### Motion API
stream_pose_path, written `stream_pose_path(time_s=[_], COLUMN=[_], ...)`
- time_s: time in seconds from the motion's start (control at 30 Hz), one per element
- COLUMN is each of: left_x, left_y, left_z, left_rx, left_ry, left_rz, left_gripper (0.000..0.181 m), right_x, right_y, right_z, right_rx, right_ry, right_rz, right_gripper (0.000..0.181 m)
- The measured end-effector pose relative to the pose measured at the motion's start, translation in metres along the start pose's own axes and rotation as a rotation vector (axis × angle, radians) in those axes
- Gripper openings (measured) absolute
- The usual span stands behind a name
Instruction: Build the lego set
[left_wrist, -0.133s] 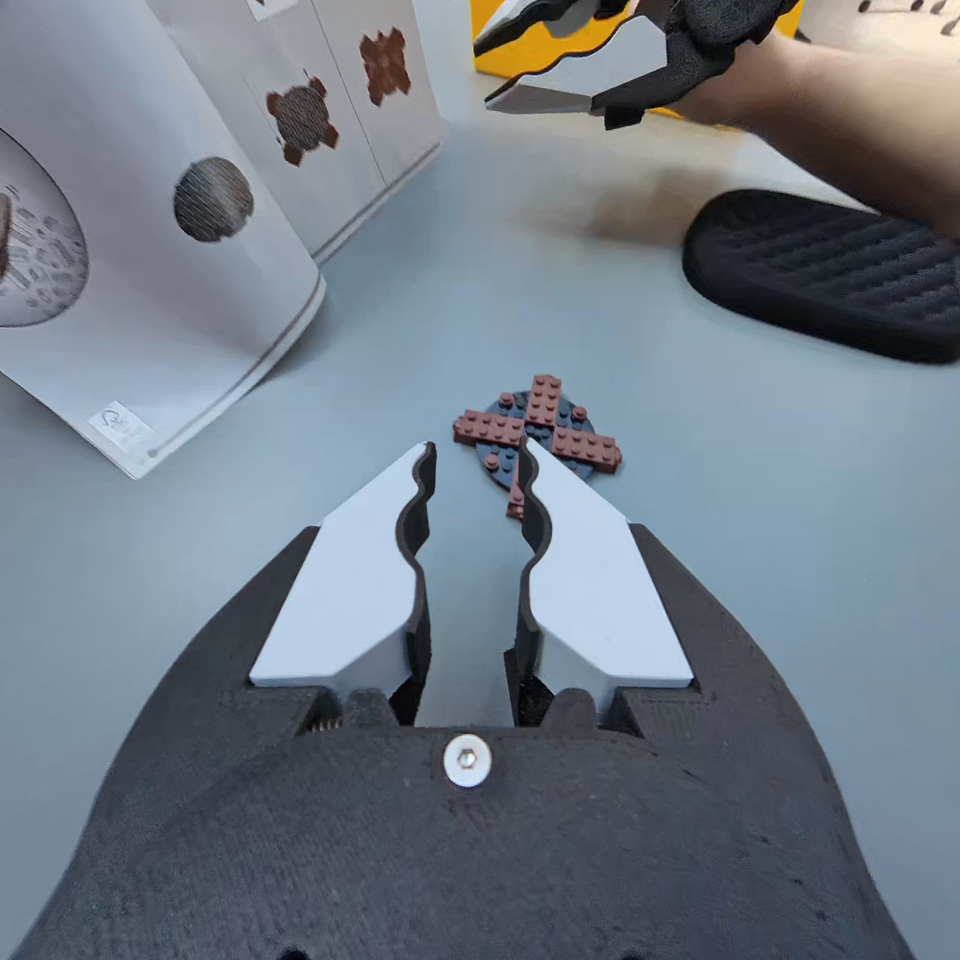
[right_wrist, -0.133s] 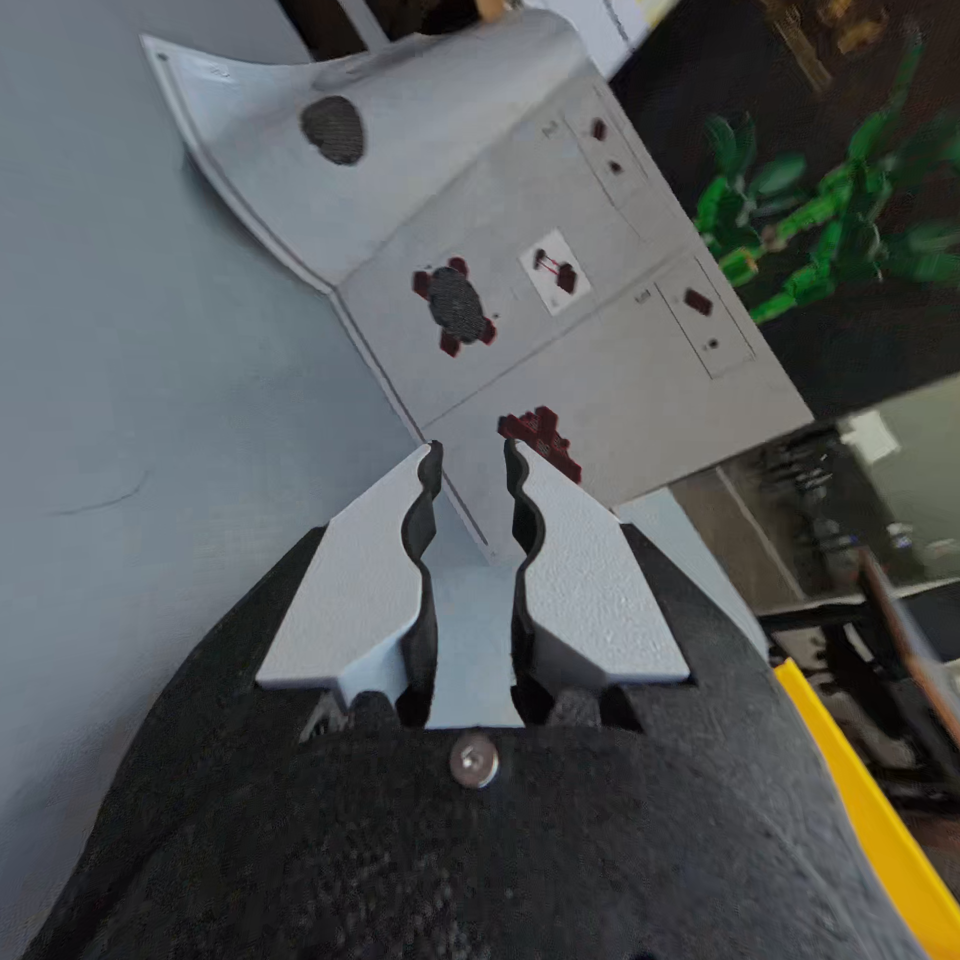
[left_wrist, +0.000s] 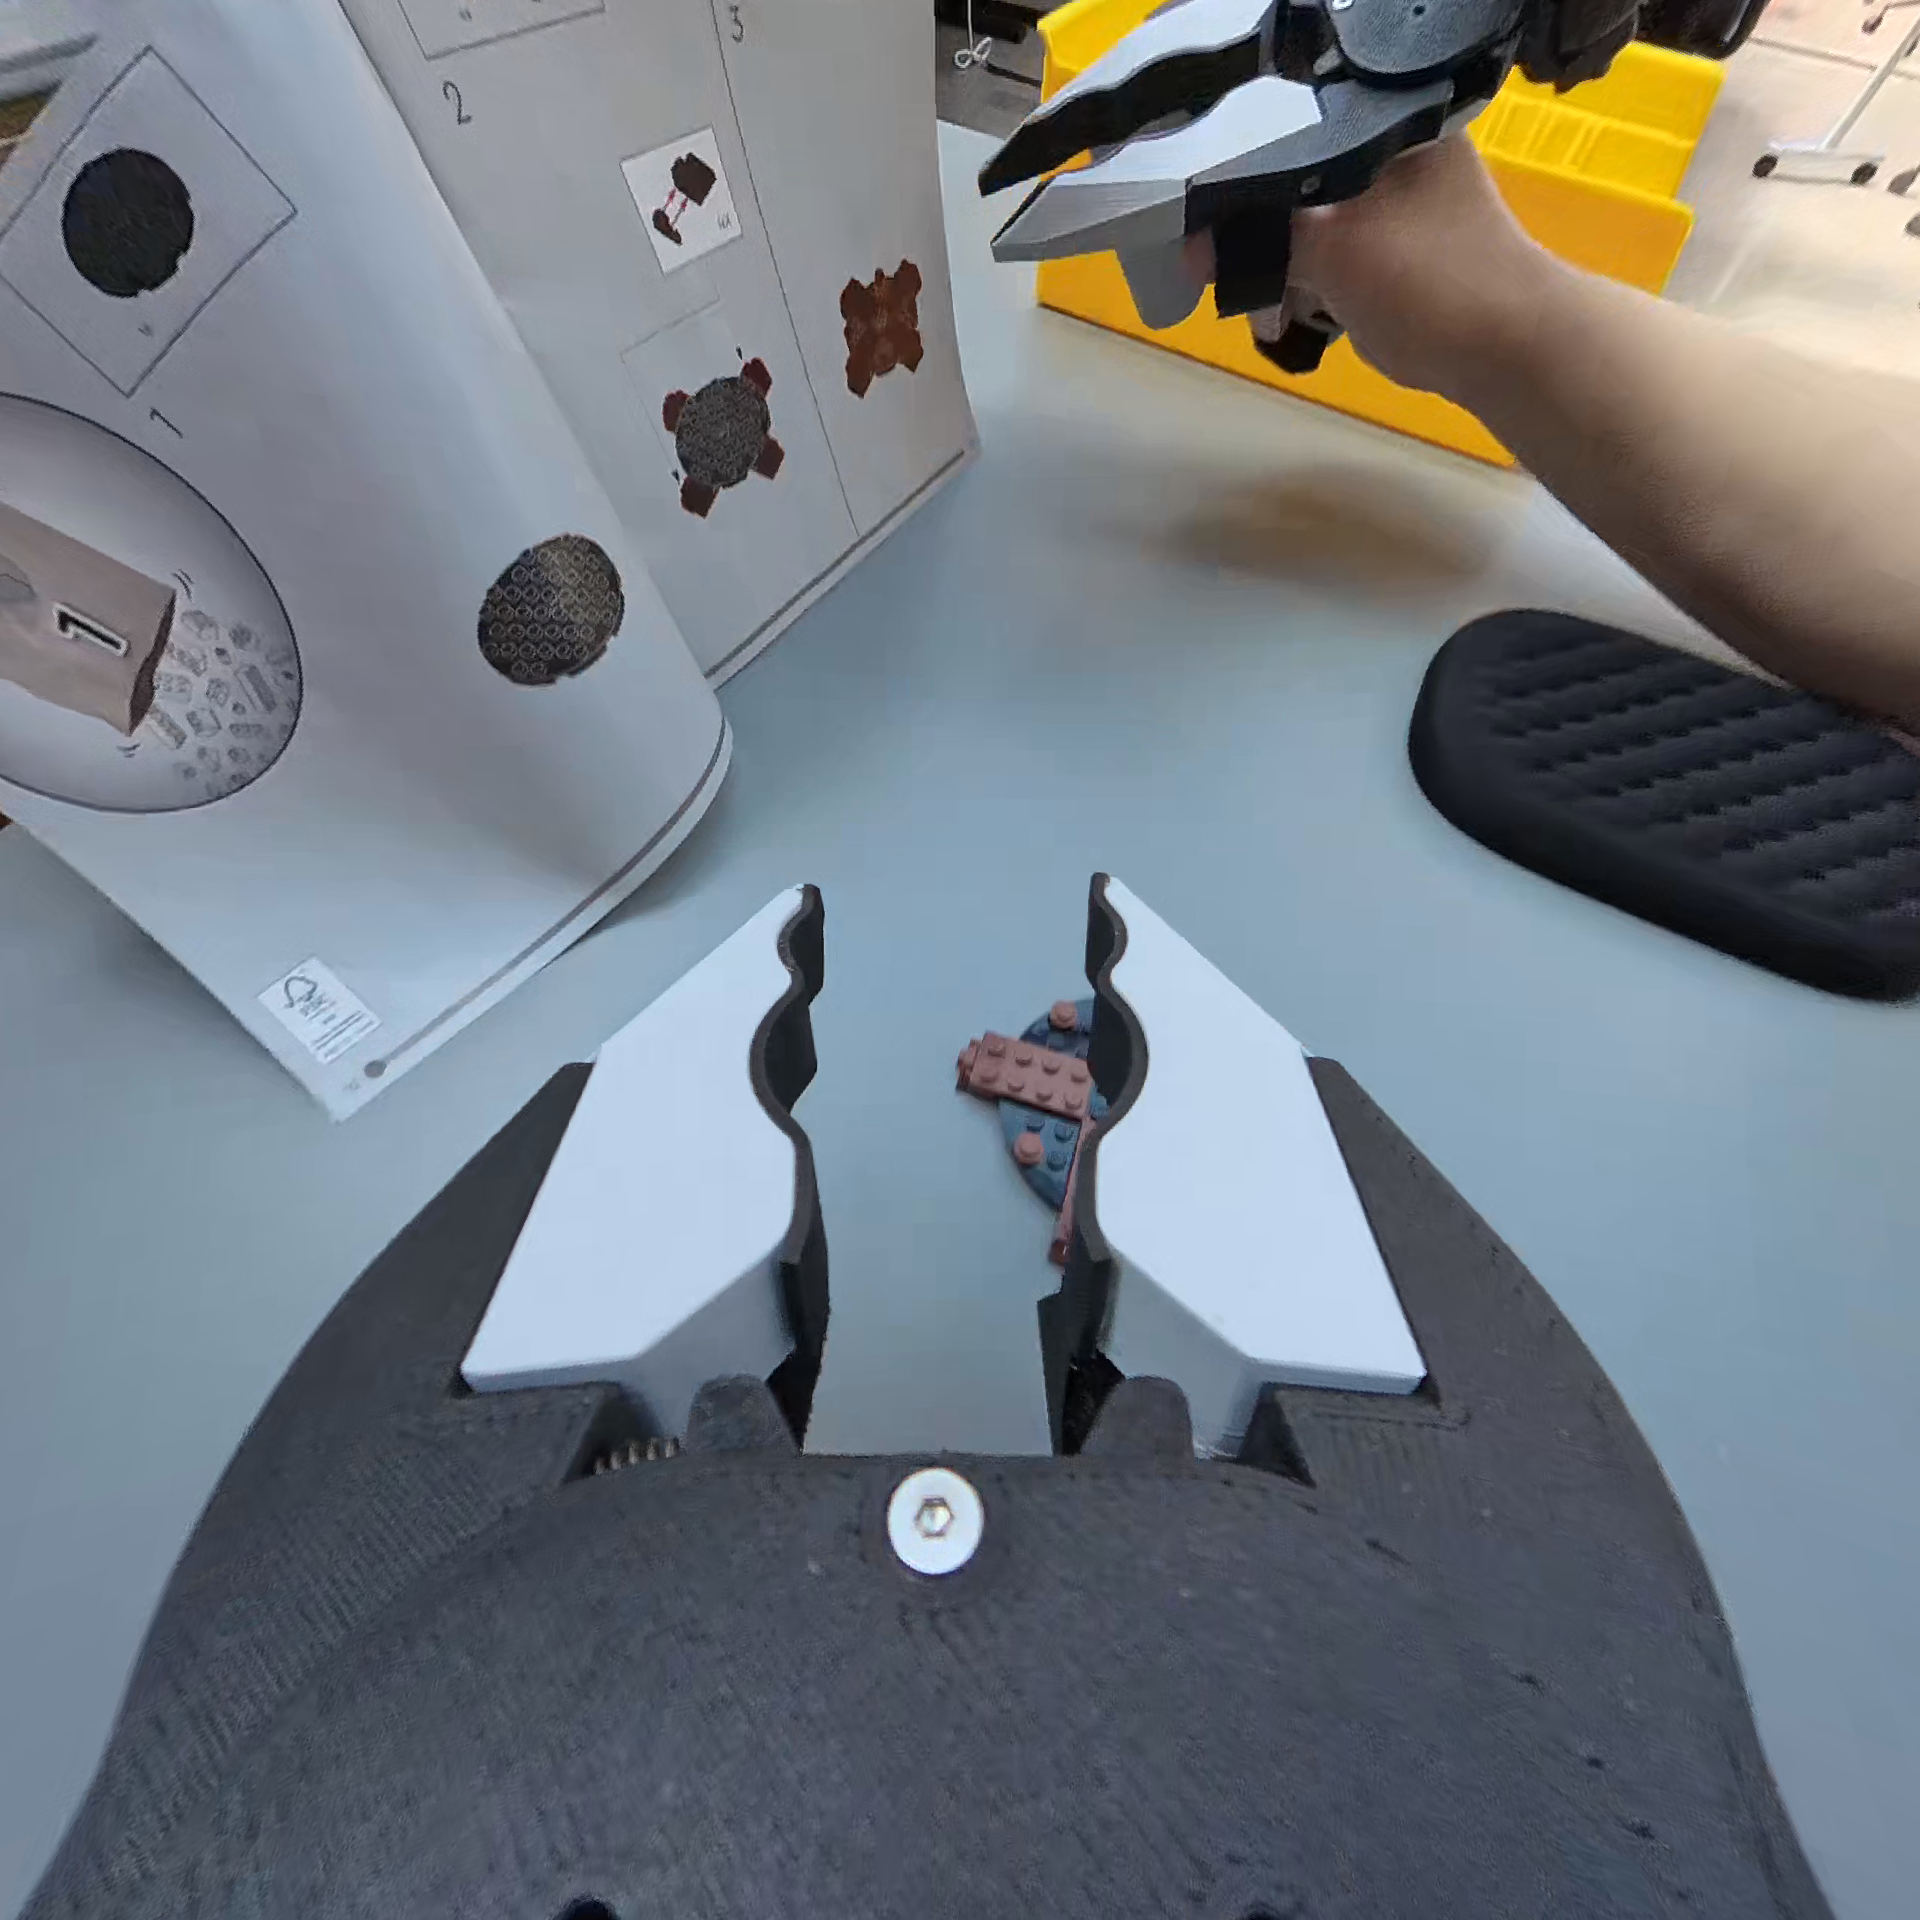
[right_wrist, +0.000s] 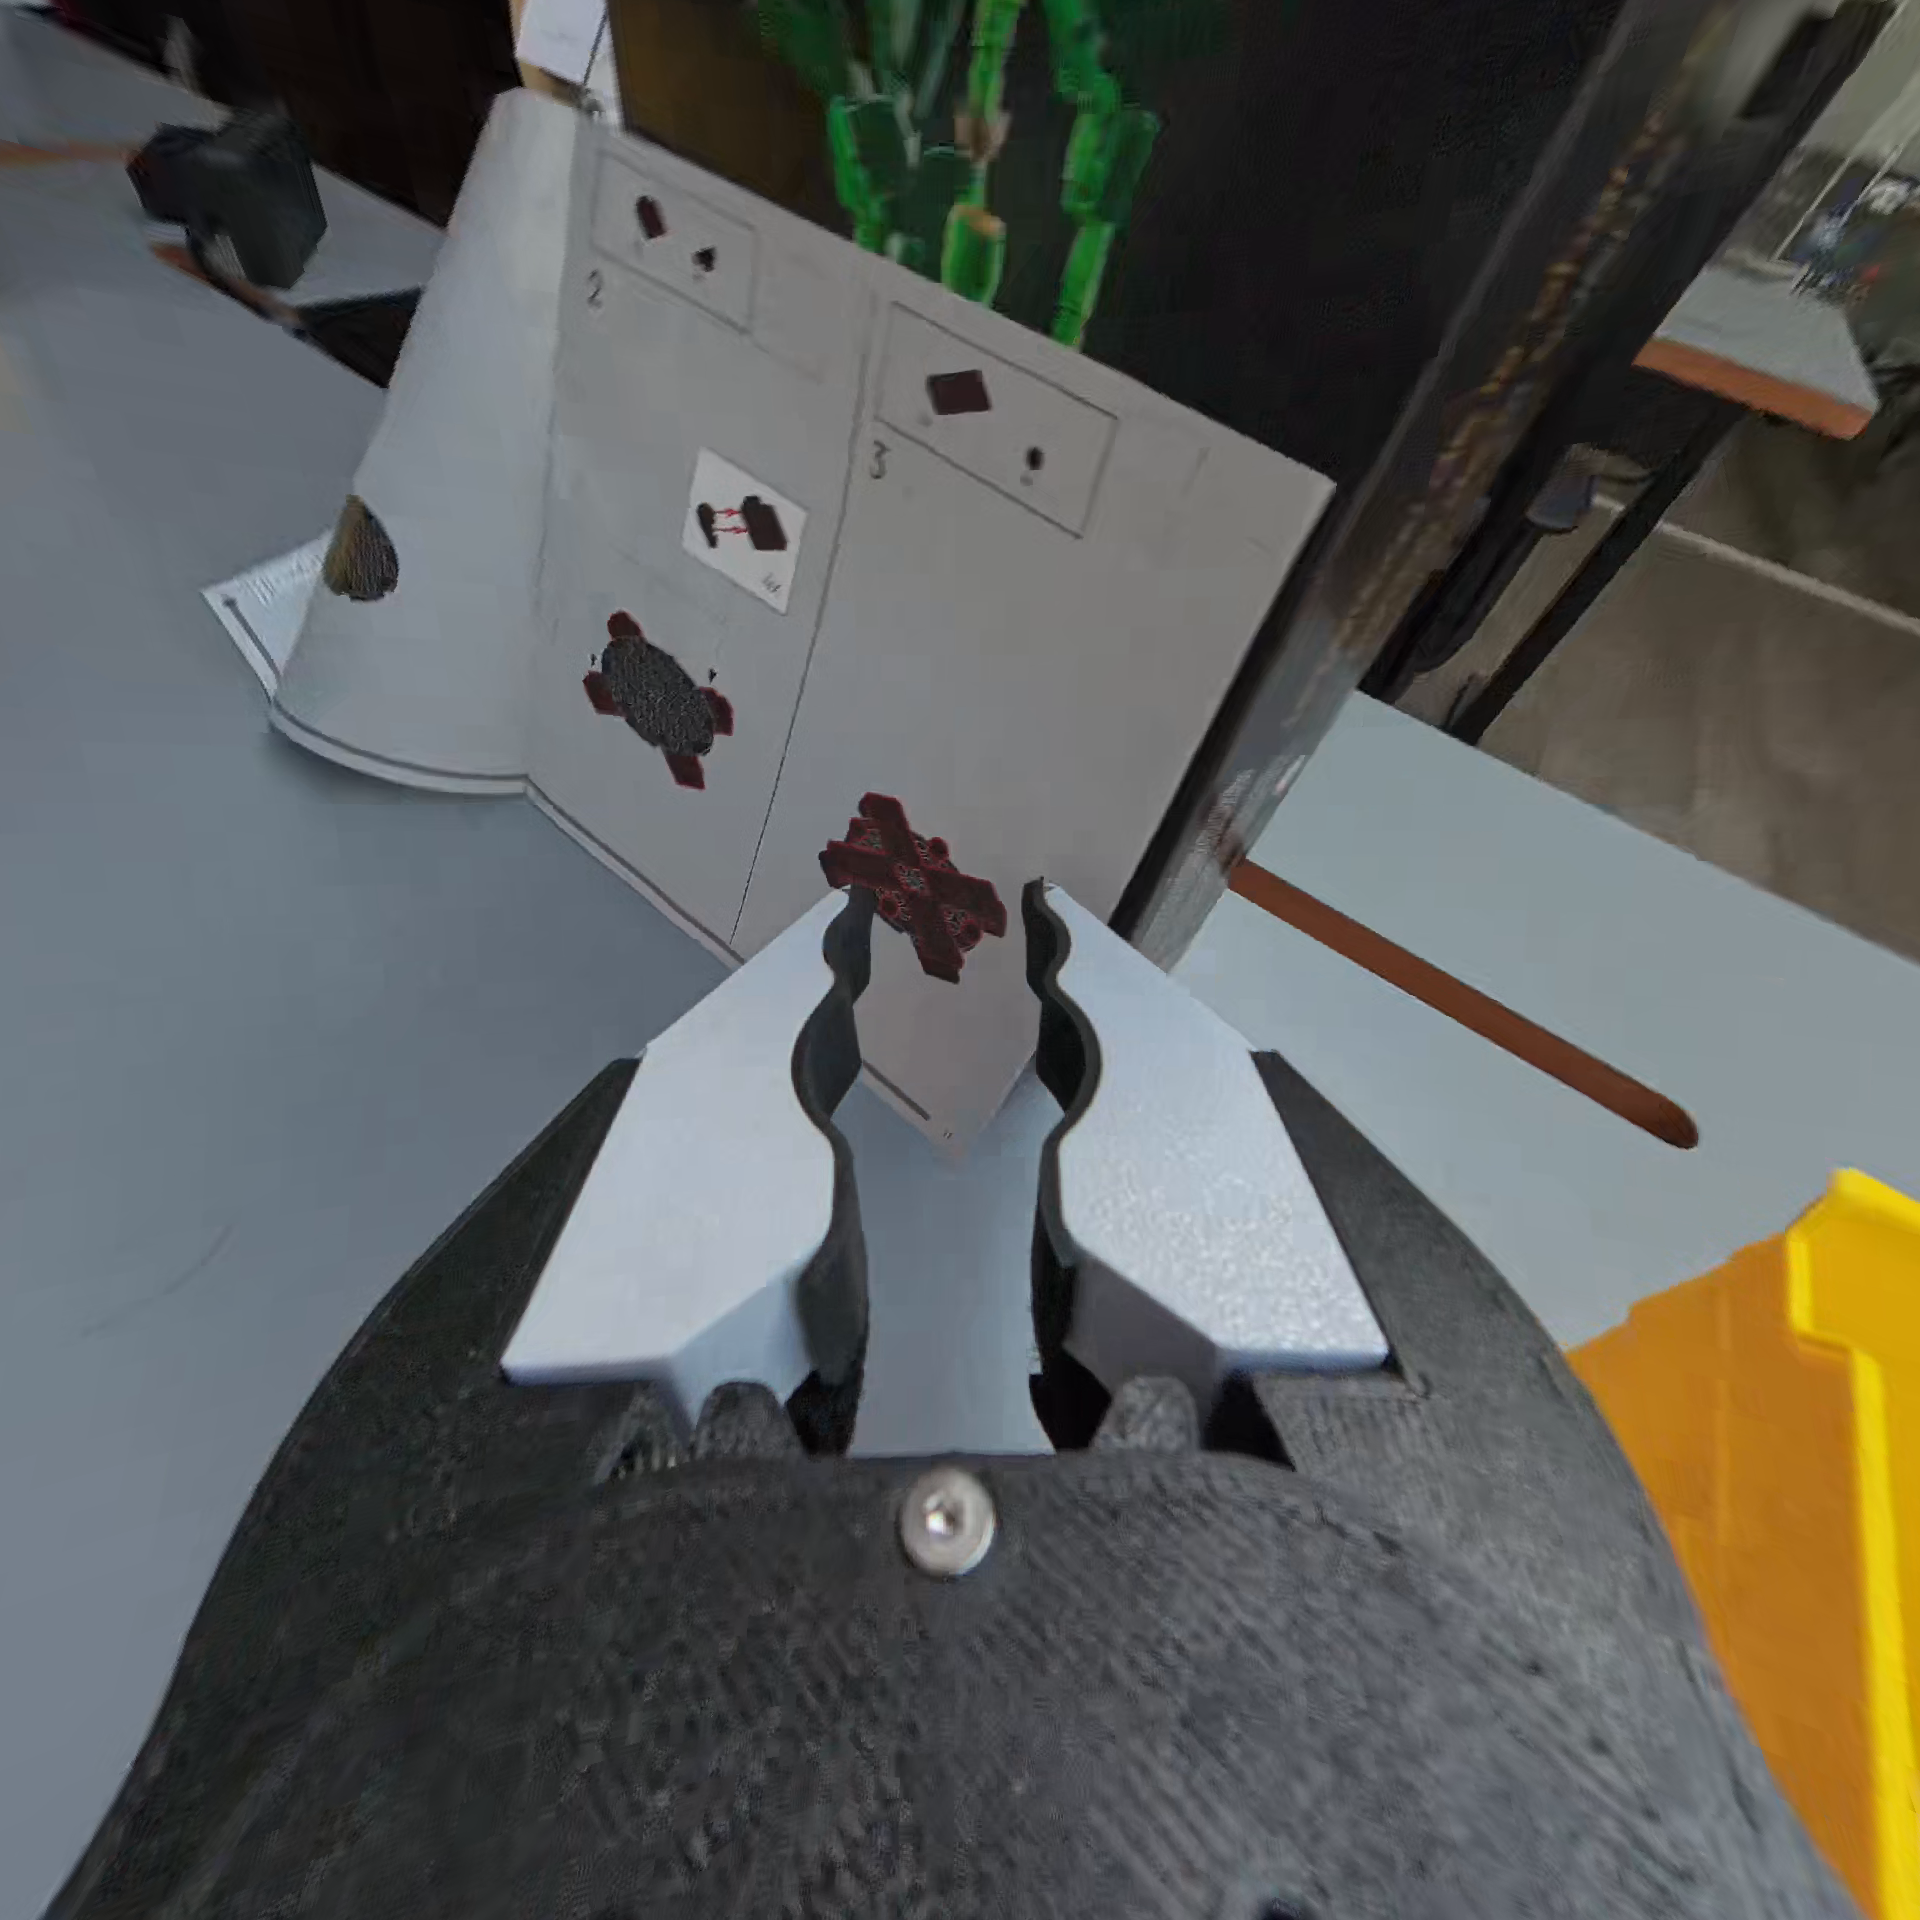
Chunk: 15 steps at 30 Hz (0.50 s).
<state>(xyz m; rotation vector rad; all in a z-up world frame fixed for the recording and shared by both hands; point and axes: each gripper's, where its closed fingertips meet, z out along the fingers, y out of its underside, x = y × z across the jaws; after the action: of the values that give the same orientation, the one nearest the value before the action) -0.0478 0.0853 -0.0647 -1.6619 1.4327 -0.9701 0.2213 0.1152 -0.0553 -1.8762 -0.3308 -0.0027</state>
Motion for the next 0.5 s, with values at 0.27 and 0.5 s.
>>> stream_pose_path(time_s=[0.27,0.5], left_x=[-0.017,-0.091], left_y=[-0.069,-0.155], left_z=[0.063,0.085], left_rx=[0.097,-0.041], left_ry=[-0.073,-0.237], left_rz=[0.002,0.394], left_gripper=[0.049,0.073], right_x=[0.021,0.015], right_y=[0.024,0.039], right_z=[0.016,0.022], right_rx=[-0.069,-0.124], right_ry=[-0.145,-0.291], right_rz=[0.102,0.193], right_gripper=[0.039,0.047])
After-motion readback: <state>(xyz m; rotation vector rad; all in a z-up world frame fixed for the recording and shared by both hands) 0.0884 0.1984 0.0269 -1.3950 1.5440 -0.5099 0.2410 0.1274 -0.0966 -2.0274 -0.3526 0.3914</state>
